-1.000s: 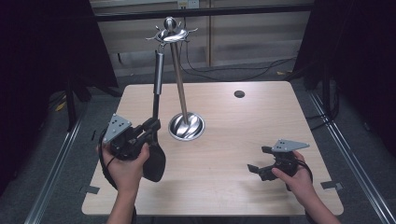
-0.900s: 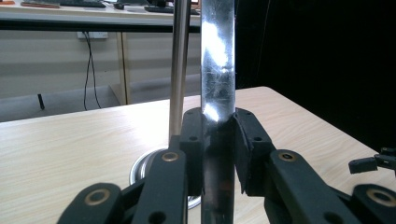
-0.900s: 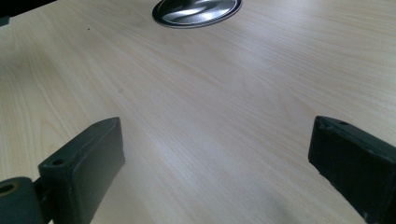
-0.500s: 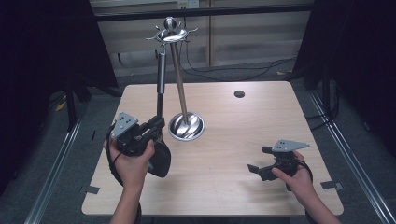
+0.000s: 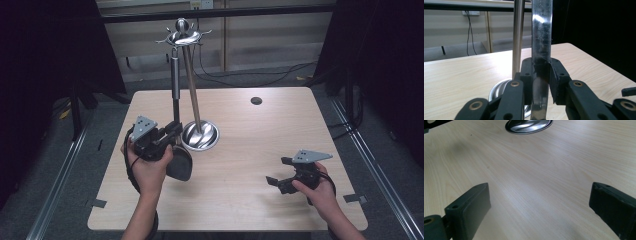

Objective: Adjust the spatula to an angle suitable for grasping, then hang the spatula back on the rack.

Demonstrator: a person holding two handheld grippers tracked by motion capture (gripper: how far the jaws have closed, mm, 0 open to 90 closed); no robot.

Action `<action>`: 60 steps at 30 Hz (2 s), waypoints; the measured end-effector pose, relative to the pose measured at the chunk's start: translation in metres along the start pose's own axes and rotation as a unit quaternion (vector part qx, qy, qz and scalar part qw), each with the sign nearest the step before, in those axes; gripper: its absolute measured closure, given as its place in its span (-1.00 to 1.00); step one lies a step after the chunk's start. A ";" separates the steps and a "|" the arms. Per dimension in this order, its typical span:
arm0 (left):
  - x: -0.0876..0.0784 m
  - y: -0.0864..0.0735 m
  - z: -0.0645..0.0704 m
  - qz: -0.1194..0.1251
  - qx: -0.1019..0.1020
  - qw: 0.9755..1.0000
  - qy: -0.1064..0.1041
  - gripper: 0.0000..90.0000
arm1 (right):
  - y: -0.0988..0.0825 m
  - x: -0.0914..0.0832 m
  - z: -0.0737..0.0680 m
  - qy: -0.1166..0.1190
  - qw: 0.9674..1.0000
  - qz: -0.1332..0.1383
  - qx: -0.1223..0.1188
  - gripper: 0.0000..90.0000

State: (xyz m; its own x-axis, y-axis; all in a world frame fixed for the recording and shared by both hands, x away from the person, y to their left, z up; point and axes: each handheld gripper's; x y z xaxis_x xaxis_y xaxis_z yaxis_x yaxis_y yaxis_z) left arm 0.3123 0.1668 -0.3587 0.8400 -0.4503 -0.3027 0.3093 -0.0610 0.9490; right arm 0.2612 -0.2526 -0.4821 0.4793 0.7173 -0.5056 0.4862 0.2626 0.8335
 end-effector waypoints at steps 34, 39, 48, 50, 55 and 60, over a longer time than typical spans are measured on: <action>0.034 -0.002 0.005 0.004 -0.005 1.000 -0.005 0.68 | -0.002 -0.001 0.001 0.001 1.000 -0.003 -0.001 -0.93; 0.038 -0.002 0.005 0.006 -0.003 1.000 -0.001 0.68 | -0.003 -0.002 0.001 0.000 1.000 -0.005 0.000 -0.93; 0.046 -0.003 0.004 0.012 -0.002 1.000 -0.004 0.68 | -0.006 -0.008 0.001 -0.007 1.000 -0.001 0.005 -0.93; 0.049 -0.004 0.004 0.016 -0.003 1.000 -0.009 0.68 | -0.007 -0.009 0.001 -0.009 1.000 -0.001 0.005 -0.93; 0.053 -0.004 0.004 0.021 -0.002 1.000 -0.005 0.68 | -0.009 -0.013 0.001 -0.012 1.000 0.001 0.007 -0.92; 0.056 -0.003 0.004 0.019 -0.006 1.000 -0.004 0.68 | -0.011 -0.016 0.002 -0.015 1.000 0.000 0.009 -0.93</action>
State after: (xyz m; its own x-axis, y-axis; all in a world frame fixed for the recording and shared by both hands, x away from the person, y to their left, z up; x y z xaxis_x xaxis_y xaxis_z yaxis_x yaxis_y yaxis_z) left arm 0.3570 0.1378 -0.3779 0.8478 -0.4585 -0.2664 0.2834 -0.0329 0.9584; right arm 0.2500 -0.2680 -0.4837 0.5007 0.6976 -0.5124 0.4999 0.2503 0.8292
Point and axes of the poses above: each handheld gripper's, and its own axes: x roughly forward along the jaws, y roughly out of its top, z roughly to its right, and after that the axes turned 8 degrees about y, right-handed
